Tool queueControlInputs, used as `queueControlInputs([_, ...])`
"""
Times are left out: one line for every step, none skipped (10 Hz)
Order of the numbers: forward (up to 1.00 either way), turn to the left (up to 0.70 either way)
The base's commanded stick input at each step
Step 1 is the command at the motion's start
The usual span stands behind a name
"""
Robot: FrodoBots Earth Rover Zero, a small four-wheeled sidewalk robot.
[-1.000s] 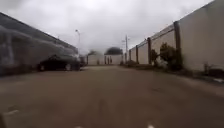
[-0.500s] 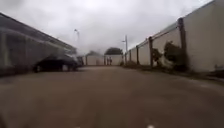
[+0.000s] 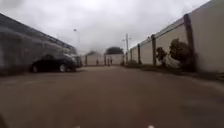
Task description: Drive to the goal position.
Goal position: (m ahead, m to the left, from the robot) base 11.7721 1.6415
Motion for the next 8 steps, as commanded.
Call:
queueControlInputs([1.0,0.0])
queueControlInputs([1.0,0.0])
queueControlInputs([1.0,0.0])
queueControlInputs([1.0,0.0])
queueControlInputs([1.0,0.0])
queueControlInputs([1.0,0.0])
queueControlInputs([1.0,0.0])
queueControlInputs([1.0,0.0])
